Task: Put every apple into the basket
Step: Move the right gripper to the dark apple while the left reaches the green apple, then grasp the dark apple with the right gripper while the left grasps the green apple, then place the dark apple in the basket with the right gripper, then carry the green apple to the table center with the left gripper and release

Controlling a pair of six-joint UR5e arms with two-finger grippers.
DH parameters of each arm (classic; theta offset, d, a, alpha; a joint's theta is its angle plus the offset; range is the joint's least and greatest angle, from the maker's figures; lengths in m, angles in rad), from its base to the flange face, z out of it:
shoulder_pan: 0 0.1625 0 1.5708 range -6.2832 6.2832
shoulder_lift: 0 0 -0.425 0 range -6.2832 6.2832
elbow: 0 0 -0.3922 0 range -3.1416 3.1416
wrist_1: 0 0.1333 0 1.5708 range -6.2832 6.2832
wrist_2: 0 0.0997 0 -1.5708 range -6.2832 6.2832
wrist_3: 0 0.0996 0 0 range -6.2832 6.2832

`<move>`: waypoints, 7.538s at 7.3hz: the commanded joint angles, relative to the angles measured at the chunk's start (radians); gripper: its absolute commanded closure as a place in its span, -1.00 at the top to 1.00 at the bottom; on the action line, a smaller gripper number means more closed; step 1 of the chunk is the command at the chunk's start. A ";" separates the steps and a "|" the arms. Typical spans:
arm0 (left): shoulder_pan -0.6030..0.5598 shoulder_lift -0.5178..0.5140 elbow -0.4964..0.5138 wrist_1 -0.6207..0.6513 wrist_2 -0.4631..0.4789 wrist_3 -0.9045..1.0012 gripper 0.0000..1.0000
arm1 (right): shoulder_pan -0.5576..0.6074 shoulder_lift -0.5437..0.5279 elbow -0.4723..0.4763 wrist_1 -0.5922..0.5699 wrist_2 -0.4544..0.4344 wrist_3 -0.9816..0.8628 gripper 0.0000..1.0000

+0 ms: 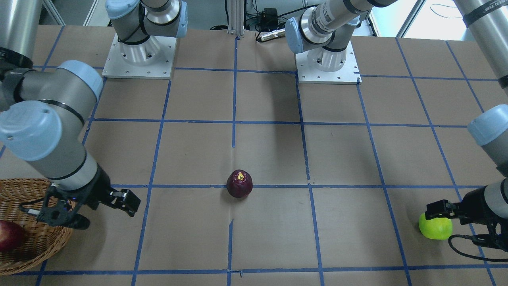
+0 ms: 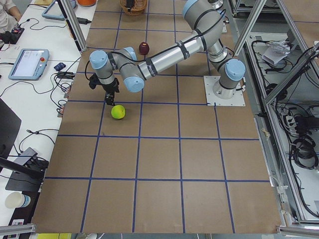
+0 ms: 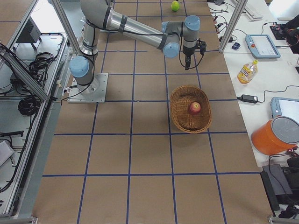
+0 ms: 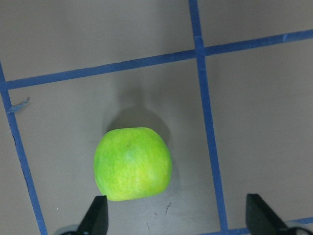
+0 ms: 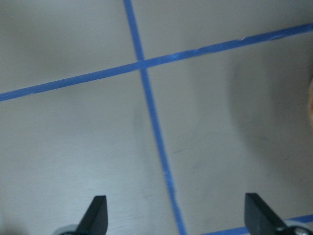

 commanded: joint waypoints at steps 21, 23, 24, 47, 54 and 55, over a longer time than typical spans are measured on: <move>0.117 -0.145 0.011 0.078 0.035 0.204 1.00 | 0.205 0.067 -0.144 0.193 0.072 0.359 -1.00; 0.129 -0.145 0.011 0.078 0.035 0.212 1.00 | 0.024 0.056 -0.246 0.362 0.001 0.112 -1.00; 0.146 -0.150 0.014 0.079 0.032 0.231 1.00 | -0.065 0.059 -0.267 0.370 -0.080 -0.043 -1.00; -0.737 0.039 -0.160 0.200 -0.129 -0.877 -0.55 | -0.407 -0.001 -0.266 0.462 -0.076 -0.547 1.00; -0.672 0.170 -0.219 0.240 -0.137 -0.860 1.00 | -0.226 -0.026 -0.234 0.588 0.015 -0.177 1.00; -0.618 0.227 -0.161 0.105 -0.138 -0.769 1.00 | -0.180 -0.021 -0.229 0.581 0.005 -0.172 1.00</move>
